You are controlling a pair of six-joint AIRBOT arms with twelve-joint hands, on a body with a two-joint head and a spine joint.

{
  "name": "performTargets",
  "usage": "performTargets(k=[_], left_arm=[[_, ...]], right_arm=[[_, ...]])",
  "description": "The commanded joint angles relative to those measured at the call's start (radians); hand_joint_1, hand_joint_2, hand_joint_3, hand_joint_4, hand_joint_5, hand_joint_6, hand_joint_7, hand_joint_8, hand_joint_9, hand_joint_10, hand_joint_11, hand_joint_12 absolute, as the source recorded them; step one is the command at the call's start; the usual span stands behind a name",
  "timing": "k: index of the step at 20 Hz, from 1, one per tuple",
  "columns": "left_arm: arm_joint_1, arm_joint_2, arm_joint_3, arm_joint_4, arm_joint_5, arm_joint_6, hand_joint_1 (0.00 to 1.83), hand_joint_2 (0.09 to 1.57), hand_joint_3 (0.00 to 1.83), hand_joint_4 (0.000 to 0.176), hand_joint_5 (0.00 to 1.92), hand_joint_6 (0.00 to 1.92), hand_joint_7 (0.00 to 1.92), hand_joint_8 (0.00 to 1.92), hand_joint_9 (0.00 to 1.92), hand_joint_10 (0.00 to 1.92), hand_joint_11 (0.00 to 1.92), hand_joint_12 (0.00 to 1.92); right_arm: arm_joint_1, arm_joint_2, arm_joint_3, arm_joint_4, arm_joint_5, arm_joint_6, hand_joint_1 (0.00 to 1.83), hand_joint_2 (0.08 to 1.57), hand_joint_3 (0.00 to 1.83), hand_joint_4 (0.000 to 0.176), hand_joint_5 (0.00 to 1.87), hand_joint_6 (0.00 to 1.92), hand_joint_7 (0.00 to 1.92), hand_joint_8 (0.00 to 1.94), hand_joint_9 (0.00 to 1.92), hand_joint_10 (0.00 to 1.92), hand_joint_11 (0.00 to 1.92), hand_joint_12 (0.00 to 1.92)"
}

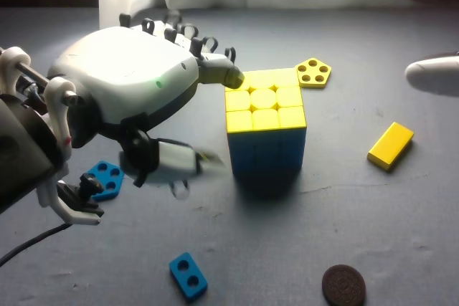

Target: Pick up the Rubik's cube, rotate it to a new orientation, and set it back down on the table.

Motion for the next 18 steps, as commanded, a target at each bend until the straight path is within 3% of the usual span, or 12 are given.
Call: performTargets(k=[1, 3, 6, 9, 12, 15, 17, 18], left_arm=[[-0.017, 0.0, -0.004, 0.031, -0.084, 0.0, 0.89, 1.19, 0.02, 0.0, 0.46, 0.15, 0.29, 0.94, 0.26, 1.41, 0.22, 1.63], [-0.018, 0.0, -0.006, 0.01, -0.084, 0.021, 0.86, 1.21, 0.0, 0.0, 0.51, 0.1, 0.34, 0.86, 0.29, 1.39, 0.21, 1.68], [-0.029, -0.001, -0.01, -0.044, -0.084, 0.101, 0.84, 1.21, 0.0, 0.0, 0.5, 0.07, 0.3, 0.89, 0.25, 1.44, 0.23, 1.69], [-0.062, -0.023, -0.002, -0.179, -0.084, 0.219, 0.82, 1.24, 0.01, 0.0, 0.49, 0.06, 0.27, 0.98, 0.24, 1.44, 0.22, 1.65], [-0.082, -0.081, 0.038, -0.206, -0.084, 0.22, 0.84, 1.23, 0.0, 0.0, 0.49, 0.05, 0.28, 0.92, 0.27, 1.36, 0.23, 1.65], [-0.089, -0.14, 0.071, -0.223, -0.093, 0.22, 0.8, 1.24, 0.0, 0.0, 0.48, 0.03, 0.3, 0.83, 0.28, 1.31, 0.2, 1.67], [-0.089, -0.16, 0.071, -0.229, -0.13, 0.22, 0.73, 1.24, 0.0, 0.008, 0.38, 0.0, 0.41, 0.34, 0.31, 0.84, 0.1, 1.53], [-0.088, -0.169, 0.071, -0.234, -0.15, 0.221, 0.72, 1.23, 0.0, 0.015, 0.33, 0.0, 0.41, 0.15, 0.31, 0.62, 0.06, 1.46]], right_arm=[[0.008, 0.004, -0.001, 0.026, 0.108, -0.001, 0.17, 1.34, 0.0, 0.0, 0.16, 0.09, 0.37, 0.04, 0.2, 0.74, 0.0, 1.52], [0.008, 0.004, -0.003, 0.024, 0.108, -0.001, 0.15, 1.35, 0.0, 0.0, 0.17, 0.06, 0.39, 0.02, 0.21, 0.7, 0.0, 1.53], [0.008, 0.004, -0.004, 0.021, 0.108, -0.001, 0.14, 1.35, 0.0, 0.0, 0.16, 0.04, 0.38, 0.01, 0.18, 0.71, 0.0, 1.55], [0.008, 0.004, -0.005, 0.019, 0.108, -0.001, 0.1, 1.37, 0.0, 0.0, 0.14, 0.01, 0.33, 0.0, 0.12, 0.79, 0.0, 1.56], [0.008, 0.004, -0.006, 0.016, 0.108, -0.001, 0.11, 1.37, 0.0, 0.0, 0.1, 0.0, 0.29, 0.0, 0.07, 0.79, 0.0, 1.49], [0.008, 0.004, -0.006, 0.014, 0.108, -0.001, 0.21, 1.33, 0.0, 0.0, 0.2, 0.04, 0.35, 0.02, 0.14, 0.79, 0.0, 1.52], [0.008, 0.004, -0.006, 0.014, 0.108, -0.001, 0.21, 1.32, 0.0, 0.0, 0.18, 0.01, 0.34, 0.0, 0.2, 0.64, 0.0, 1.4], [0.008, 0.004, -0.006, 0.014, 0.108, -0.001, 0.18, 1.32, 0.0, 0.0, 0.13, 0.0, 0.29, 0.0, 0.17, 0.53, 0.0, 1.22]])
